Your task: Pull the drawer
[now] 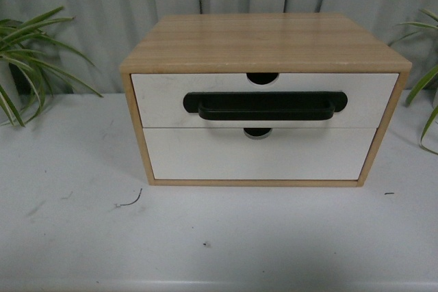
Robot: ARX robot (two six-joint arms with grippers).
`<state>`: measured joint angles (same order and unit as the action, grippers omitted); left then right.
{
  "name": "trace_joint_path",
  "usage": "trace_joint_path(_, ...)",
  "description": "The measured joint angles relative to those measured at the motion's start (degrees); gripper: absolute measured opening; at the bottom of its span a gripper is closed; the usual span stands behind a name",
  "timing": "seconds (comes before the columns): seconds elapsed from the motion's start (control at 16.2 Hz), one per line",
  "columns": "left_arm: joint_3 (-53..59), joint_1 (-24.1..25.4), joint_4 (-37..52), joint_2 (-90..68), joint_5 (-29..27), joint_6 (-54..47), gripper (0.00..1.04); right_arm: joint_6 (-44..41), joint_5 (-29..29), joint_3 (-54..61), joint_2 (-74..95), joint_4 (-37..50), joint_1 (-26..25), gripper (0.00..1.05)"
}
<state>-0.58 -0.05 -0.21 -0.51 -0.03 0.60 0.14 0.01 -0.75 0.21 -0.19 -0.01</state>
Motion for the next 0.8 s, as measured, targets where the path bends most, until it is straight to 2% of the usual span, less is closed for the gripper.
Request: trace_joint_path(0.8,0.0,0.0,0.0,0.0,0.0,0.0,0.98,0.02,0.0,0.0,0.0,0.0,0.0,0.98)
